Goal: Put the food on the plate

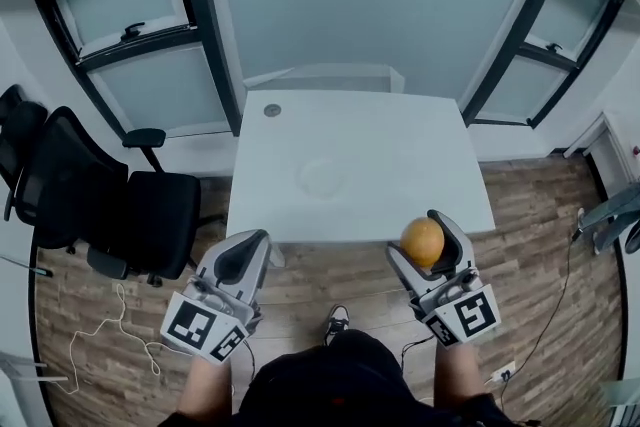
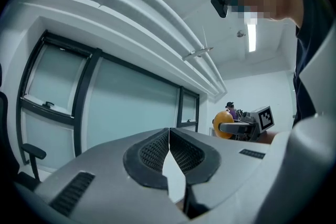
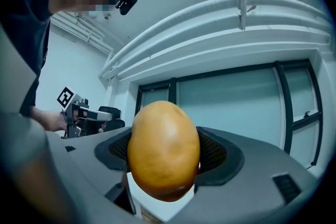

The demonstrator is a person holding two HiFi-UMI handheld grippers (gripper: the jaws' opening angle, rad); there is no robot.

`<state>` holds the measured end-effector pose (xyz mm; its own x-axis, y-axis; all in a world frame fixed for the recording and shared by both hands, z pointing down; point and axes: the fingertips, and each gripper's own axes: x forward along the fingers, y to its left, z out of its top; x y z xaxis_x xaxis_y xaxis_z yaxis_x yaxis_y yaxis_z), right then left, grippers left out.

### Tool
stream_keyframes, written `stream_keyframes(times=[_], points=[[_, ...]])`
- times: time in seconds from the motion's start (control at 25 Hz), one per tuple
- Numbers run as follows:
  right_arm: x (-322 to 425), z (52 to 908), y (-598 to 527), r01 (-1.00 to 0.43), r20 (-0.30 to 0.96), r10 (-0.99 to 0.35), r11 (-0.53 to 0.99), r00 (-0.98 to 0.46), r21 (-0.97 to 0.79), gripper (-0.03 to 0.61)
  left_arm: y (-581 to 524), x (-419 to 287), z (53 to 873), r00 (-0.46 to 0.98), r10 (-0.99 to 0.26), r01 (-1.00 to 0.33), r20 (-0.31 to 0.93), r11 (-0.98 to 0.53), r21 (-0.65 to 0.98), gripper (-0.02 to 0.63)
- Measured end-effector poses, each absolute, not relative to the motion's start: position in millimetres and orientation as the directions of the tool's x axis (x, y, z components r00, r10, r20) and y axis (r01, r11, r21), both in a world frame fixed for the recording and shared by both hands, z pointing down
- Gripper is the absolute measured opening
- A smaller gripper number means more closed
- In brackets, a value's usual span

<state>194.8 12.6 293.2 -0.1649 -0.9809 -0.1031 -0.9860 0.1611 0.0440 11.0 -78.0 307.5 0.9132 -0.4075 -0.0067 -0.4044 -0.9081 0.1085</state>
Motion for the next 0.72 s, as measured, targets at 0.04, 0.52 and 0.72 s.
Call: stream_keyframes(times=[0.04,0.52,0.72], points=[[208.2,294.4,2.2,-0.984,-0.104,-0.979,0.172,-0.175,0.039,0.360,-87.7,23.7,307.4,0.908,-0.419,-0.416,-0.004,-0.903,0.105,0.025],[287.2,343.5,-100.3,-0.973,-0.033,-0.973,0.229,-0.228,-0.031,0.360,-175.1,100.2,334.2,0.880,-0.469,-0.475,0.077,-0.875,0.098,0.025],[265.9,364.6,-153.9,-0.981,0.056,-0.979,0.193,-0.194,-0.017,0.360,-230.2,86.6,356.4,0.898,-0.432,-0.440,0.085,-0.891,0.115,0.025]])
